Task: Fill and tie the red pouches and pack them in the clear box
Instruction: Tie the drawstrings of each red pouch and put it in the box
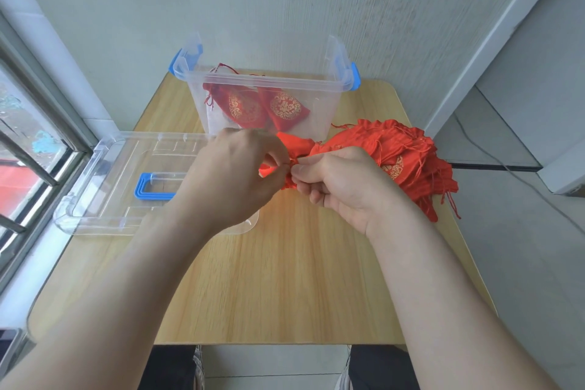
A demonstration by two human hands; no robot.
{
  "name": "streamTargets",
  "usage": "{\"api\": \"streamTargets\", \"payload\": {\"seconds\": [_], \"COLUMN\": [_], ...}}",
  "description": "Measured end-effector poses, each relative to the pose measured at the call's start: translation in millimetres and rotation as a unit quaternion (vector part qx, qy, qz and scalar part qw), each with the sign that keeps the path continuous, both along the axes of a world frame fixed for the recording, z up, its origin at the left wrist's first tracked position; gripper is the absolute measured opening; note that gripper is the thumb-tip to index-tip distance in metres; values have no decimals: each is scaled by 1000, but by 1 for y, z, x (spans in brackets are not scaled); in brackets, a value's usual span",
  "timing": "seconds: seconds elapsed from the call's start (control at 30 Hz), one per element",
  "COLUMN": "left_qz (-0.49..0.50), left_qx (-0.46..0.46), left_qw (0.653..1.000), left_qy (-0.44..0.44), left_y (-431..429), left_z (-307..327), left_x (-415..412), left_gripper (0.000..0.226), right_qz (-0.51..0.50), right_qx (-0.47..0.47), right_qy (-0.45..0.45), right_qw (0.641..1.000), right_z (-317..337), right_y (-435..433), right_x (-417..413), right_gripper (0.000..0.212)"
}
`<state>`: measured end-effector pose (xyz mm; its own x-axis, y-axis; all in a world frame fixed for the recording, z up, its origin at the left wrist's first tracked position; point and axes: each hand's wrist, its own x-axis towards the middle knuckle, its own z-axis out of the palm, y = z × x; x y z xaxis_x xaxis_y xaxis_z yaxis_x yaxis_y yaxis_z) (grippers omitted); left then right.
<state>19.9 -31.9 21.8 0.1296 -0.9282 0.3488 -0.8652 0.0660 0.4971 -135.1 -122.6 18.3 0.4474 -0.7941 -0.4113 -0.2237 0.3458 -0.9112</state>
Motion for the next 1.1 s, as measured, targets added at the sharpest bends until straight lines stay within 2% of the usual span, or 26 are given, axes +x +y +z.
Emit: {"api": "streamTargets", "payload": {"seconds": [0.1,0.27,0.43,0.5,0.6,0.67,0.73,0.8,0.9,1.03,1.1], "left_qz": [12,29,39,44,58,88,113,94,26,27,24], "left_qx": [56,139,70,72,97,89,86,102,113,30,-5], "left_qw": [997,988,997,996,986,961,935,949,974,997,999], "left_qy": [43,54,18,28,125,247,324,284,196,68,45], "left_y": [-1,-2,-4,-4,-4,-4,-4,-3,-3,-8,-10], "left_z": [3,2,-4,-4,0,6,10,10,3,-13,-17], "left_x": [-5,-5,5,10,10,8,6,4,-6,-8,-7], "left_gripper": [25,44,42,31,22,29,36,30,41,31,29], "right_qz": [28,30,-10,-20,-25,-22,-19,-15,8,25,25], "right_qx": [-46,-81,-128,-127,-119,-116,-117,-118,-120,-126,-124], "right_qy": [7,16,49,51,50,49,51,49,45,48,47], "right_qw": [999,996,990,990,991,992,992,992,992,991,991], "right_z": [2,5,4,4,5,5,6,7,8,8,8], "right_y": [4,8,6,5,5,5,6,6,8,9,8], "right_x": [1,4,4,3,3,3,3,2,2,2,1], "right_gripper": [12,10,12,13,13,10,10,15,14,9,6]}}
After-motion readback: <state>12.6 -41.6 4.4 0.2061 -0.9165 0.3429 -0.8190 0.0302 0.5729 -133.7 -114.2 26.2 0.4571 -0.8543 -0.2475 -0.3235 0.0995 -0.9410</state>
